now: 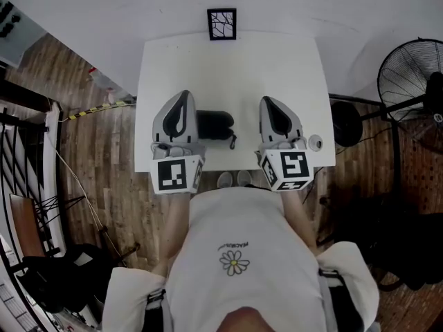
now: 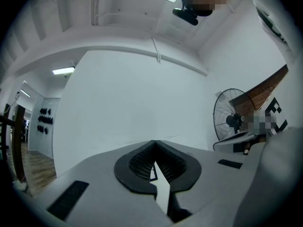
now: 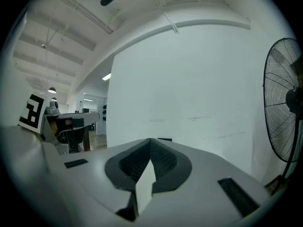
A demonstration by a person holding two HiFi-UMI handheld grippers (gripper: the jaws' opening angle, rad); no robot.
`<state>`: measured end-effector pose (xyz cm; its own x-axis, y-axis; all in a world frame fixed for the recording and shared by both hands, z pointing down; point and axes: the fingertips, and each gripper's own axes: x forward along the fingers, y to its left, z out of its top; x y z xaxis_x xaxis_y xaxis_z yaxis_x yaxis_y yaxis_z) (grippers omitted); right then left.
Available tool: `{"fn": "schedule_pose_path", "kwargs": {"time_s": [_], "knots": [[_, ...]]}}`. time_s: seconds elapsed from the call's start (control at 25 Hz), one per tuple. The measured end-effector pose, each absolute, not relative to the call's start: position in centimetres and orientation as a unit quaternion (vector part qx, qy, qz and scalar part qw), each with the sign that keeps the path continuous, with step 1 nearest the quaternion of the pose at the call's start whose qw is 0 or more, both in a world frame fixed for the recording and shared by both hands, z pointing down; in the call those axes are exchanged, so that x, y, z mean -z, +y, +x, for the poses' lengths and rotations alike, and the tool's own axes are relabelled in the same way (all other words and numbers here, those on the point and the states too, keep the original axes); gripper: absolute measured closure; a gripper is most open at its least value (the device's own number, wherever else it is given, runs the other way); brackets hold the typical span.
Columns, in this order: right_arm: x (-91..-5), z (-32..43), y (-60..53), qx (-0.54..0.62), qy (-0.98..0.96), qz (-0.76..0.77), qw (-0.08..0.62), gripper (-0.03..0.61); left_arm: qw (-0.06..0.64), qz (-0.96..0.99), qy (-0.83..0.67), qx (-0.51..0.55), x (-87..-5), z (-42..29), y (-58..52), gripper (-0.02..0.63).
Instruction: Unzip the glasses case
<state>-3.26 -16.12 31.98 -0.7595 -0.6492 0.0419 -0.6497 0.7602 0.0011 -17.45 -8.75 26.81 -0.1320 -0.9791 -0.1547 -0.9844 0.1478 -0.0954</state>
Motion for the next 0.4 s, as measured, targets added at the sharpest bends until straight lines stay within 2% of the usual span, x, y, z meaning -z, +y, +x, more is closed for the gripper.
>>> {"fn": "schedule_pose_path", "kwargs": {"time_s": [0.4], "knots": [[-33.1,-3.4,-16.4,0.002,-0.938,0.345,0.041,0.572,0.095,-0.641,0.762,0.009,-27.7,-19.2,-8.4,0.602]]}}
